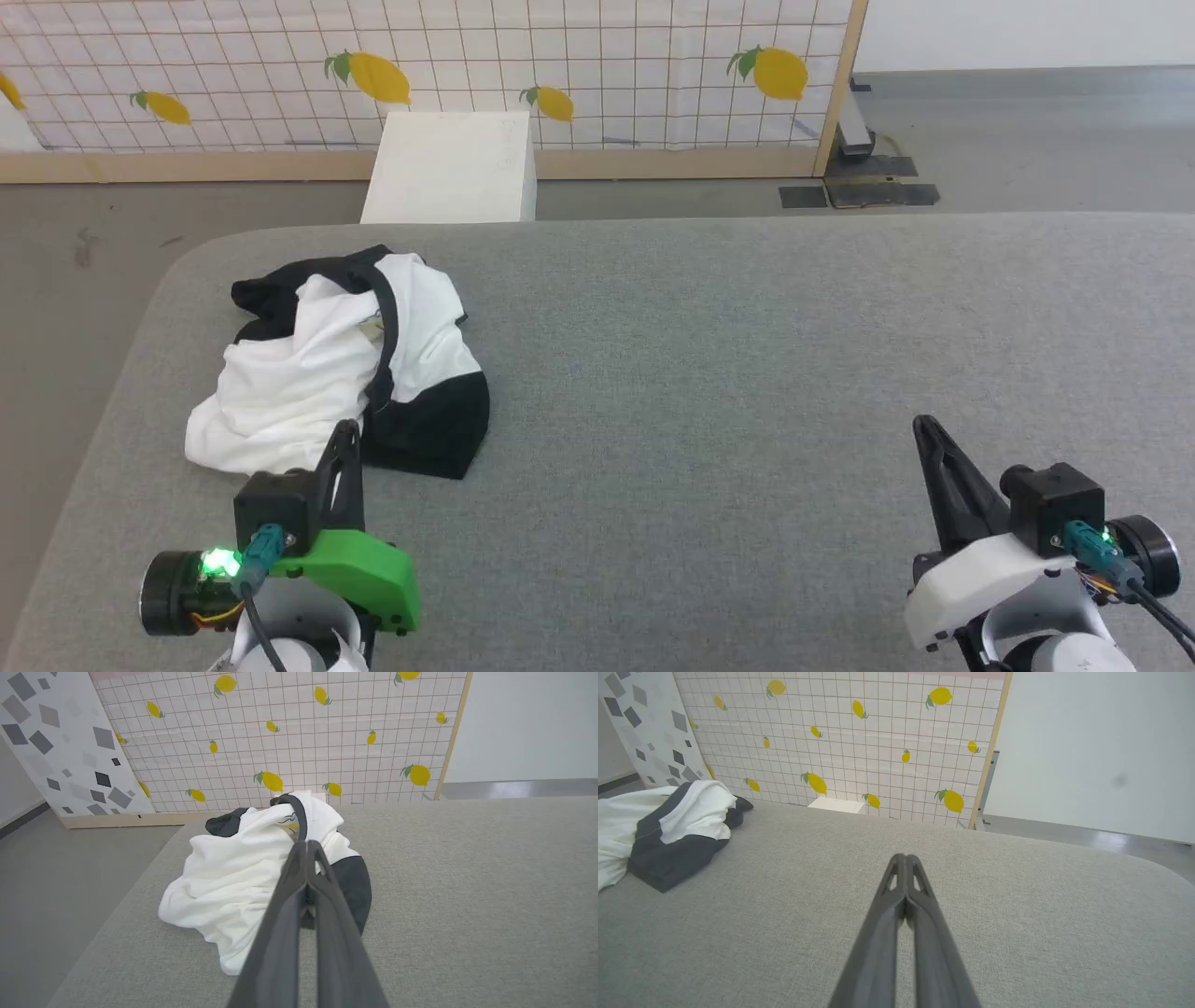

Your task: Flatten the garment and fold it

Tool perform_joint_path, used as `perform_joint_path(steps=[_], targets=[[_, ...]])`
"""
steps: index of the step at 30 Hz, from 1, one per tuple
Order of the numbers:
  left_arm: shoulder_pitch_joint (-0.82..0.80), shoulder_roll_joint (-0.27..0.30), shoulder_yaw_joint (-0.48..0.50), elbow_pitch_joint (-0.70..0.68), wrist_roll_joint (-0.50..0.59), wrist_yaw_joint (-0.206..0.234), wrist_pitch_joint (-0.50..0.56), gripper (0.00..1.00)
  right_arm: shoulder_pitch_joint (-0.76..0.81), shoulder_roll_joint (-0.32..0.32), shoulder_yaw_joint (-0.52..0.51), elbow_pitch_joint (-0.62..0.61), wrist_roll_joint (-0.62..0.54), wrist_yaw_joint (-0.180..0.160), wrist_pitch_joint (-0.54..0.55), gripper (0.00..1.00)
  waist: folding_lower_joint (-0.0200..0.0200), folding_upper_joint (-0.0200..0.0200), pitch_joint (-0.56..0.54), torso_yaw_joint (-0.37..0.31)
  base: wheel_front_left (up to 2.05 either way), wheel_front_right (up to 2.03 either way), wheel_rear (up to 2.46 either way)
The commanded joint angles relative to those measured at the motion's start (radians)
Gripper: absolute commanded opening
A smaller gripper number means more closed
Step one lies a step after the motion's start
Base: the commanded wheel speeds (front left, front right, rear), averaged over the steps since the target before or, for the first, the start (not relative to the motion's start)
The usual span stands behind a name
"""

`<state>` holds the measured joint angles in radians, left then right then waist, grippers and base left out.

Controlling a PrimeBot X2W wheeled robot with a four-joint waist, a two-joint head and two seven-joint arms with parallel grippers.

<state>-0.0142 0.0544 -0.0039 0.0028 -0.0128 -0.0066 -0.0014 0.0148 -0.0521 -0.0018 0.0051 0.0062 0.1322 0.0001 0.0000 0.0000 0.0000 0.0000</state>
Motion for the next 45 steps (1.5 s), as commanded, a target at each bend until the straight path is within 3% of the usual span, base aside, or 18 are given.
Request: perform_joint_path(steps=[1,3,4,45], targets=[[0.014,-0.004,0.004,-0.003,0.013,0.007,0.001,0.0,-0.015,0.002,0.002,-0.005,-0.006,-0.002,0.0,0.0,0.0,0.0,0.0,0.0,0.0,0.0,0.0],[0.014,-0.004,0.004,-0.003,0.013,0.007,0.001,0.0,-0.015,0.002,0.002,-0.005,-0.006,-0.002,0.0,0.0,0.0,0.0,0.0,0.0,0.0,0.0,0.0],[0.0,0.0,0.0,0.0,0.0,0.0,0.0,1.0,0.0,0.0,0.0,0.0,0.0,0.0,0.0,1.0,0.0,0.0,0.0,0.0,0.0,0.0,0.0],[0.005,-0.001,-0.05,0.045,-0.044,0.026,-0.078,1.0,0.029,0.001,-0.023,0.032,0.093,0.0,-0.079,1.0,0.0,0.0,0.0,0.012,0.0,0.0,0.0]])
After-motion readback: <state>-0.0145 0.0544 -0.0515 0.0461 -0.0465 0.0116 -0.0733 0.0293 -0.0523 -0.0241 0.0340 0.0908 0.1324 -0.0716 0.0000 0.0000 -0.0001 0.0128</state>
